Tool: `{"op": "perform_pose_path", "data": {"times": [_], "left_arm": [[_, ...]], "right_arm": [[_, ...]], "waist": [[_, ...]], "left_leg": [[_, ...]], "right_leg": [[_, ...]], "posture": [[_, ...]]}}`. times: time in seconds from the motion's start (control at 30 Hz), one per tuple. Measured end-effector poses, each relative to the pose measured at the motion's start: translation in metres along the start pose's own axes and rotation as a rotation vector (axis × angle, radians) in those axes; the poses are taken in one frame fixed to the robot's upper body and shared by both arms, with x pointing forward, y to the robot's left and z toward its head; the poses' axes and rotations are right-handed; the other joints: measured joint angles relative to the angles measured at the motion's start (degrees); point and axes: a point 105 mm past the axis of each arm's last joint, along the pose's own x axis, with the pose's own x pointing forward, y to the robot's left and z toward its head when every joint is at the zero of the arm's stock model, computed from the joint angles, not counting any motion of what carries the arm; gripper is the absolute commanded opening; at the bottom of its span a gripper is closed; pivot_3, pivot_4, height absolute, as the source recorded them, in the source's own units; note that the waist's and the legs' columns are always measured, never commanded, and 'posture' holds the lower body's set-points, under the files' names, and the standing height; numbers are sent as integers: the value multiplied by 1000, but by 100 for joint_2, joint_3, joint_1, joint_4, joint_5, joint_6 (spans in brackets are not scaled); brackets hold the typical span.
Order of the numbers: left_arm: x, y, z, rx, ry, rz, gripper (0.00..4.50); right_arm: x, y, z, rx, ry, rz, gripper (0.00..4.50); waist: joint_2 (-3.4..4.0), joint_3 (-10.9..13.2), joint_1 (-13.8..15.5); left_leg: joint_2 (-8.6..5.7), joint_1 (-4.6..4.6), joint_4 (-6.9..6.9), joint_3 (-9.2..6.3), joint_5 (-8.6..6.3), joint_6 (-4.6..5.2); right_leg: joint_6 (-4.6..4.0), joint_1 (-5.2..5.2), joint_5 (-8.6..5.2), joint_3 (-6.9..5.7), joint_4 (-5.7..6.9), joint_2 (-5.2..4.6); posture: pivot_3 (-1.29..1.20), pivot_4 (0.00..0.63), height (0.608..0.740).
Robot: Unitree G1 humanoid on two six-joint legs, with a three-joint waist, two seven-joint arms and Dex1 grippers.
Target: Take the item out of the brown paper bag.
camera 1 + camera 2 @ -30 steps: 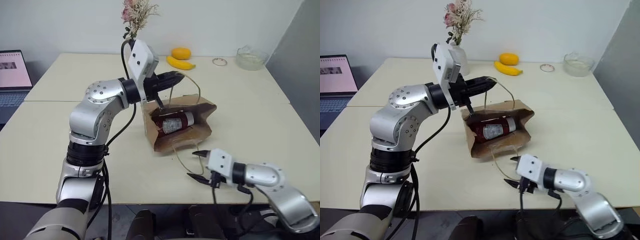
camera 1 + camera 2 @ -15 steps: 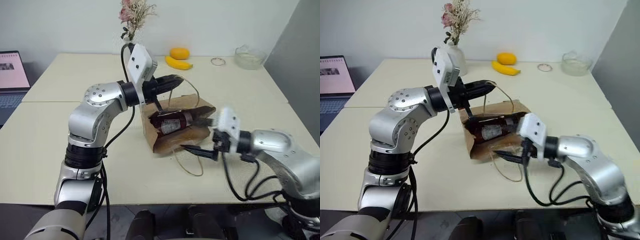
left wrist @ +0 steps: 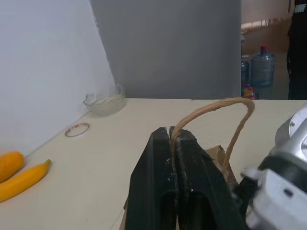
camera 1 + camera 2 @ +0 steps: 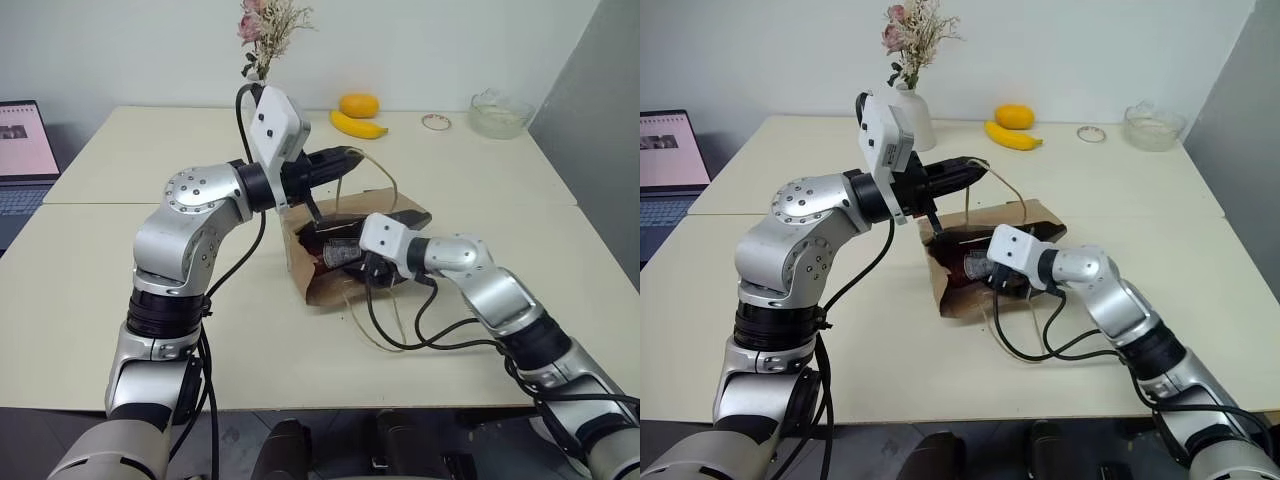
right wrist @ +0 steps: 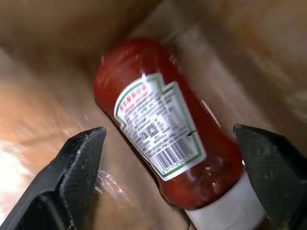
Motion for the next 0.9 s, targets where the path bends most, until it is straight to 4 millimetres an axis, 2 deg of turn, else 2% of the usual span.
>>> {"op": "perform_pose_path", "data": {"times": [0.23, 0.47, 0.57, 0.67, 0.73, 0.9], "left_arm": [[0, 2, 0, 1, -2, 4, 0], [0, 6, 1, 10, -5, 11, 0], [0, 6, 1, 13, -5, 12, 0], [0, 6, 2, 20, -9, 13, 0], [-2, 8, 2, 28, -3, 19, 0], [-4, 11, 0, 40, 10, 35, 0]], "right_arm": [[20, -10, 5, -248, 70, 23, 4458], [34, -13, -14, -396, 197, 101, 4458], [39, -17, -14, -441, 211, 120, 4458], [43, -19, -15, -475, 215, 130, 3556], [42, -21, -15, -503, 199, 125, 3170], [26, -20, -14, -506, 125, 135, 3124]], "waist": [[0, 0, -18], [1, 0, -33], [1, 0, -38], [1, 0, -47], [1, 0, -46], [2, 1, -32]], "left_leg": [[-1, 1, 1, -2, 0, 0], [-1, 2, 1, -1, 0, 0], [0, 5, 1, -1, 0, 0], [0, 11, 1, 0, 0, 0], [-1, 10, 1, -1, 0, 0], [-2, -2, 0, -3, 0, 0]], "right_leg": [[0, 0, 1, -1, 2, -1], [-3, 0, 2, 1, 4, -2], [-8, 2, 5, 2, 5, -3], [-7, 4, 5, 3, 8, -3], [-7, 4, 5, 2, 9, -4], [-8, 0, 5, 0, 2, -5]], "posture": [[0, 150, 740], [0, 150, 740], [0, 150, 740], [0, 150, 740], [0, 150, 740], [0, 150, 740]]}}
